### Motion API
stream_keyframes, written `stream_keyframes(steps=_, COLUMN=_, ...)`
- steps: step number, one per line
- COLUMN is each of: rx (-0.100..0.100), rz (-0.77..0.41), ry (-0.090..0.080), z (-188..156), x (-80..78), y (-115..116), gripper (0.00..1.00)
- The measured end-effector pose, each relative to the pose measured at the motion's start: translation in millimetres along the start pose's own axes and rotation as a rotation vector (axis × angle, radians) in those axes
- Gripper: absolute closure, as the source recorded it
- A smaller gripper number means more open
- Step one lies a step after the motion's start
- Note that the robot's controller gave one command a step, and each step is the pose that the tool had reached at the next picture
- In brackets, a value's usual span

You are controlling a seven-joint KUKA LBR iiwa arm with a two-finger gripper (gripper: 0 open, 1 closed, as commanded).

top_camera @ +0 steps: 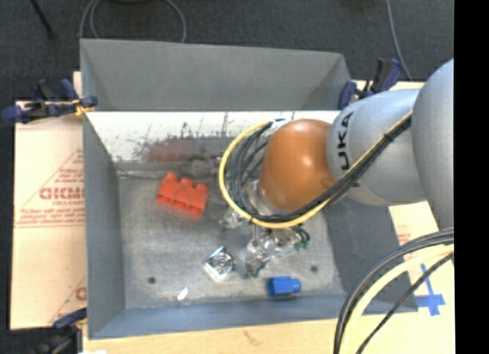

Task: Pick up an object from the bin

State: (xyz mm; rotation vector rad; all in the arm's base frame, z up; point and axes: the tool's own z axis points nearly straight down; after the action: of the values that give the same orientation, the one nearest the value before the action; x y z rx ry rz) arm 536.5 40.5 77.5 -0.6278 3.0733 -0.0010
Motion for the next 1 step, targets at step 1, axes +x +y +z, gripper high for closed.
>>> stream_keyframes(steps=1, rx=0.004, rz=-0.16, ry=-0.004, z=3.2, x=-10.5, y=44.4, gripper=0.0)
